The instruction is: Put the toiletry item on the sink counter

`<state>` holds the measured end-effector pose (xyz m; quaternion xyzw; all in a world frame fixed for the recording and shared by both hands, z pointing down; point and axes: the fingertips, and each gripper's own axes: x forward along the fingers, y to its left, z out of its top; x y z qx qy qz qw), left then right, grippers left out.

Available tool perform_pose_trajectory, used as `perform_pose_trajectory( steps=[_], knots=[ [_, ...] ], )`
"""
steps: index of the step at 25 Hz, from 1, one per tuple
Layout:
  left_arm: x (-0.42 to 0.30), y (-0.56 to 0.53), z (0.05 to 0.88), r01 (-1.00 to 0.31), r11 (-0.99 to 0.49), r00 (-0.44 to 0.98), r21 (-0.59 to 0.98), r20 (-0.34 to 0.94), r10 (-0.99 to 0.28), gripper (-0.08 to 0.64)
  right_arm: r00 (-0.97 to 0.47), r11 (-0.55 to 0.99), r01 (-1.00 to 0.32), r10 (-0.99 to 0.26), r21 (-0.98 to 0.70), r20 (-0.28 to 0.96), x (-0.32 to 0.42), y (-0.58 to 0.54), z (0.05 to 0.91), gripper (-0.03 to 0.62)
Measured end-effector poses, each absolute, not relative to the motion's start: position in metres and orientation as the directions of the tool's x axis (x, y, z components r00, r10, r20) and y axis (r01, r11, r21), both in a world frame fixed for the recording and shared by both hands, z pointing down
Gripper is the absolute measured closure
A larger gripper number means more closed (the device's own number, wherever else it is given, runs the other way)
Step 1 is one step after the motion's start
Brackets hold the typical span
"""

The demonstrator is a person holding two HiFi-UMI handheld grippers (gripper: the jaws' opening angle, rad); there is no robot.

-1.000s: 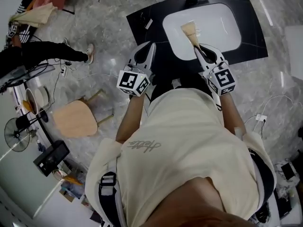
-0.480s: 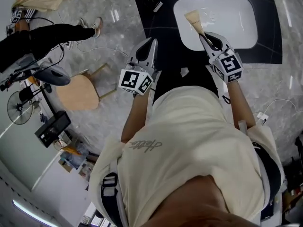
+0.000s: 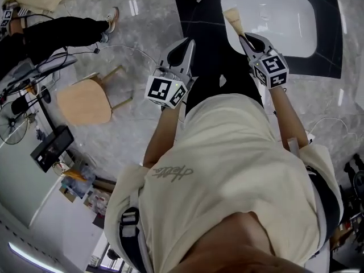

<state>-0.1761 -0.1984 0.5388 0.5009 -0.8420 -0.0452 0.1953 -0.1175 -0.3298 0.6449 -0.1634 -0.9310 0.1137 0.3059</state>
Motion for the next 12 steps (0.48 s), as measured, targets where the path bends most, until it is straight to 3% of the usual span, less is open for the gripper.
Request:
perform_pose_trajectory(
  steps=[12],
  knots=[
    [-0.225, -0.142, 0.537, -0.853, 0.436, -0.381, 0.288, 0.228, -0.896, 0.557, -0.701, 0.939, 0.117, 0.309, -0.323, 0.643, -0.152, -0.275, 0.667, 0.568]
  ],
)
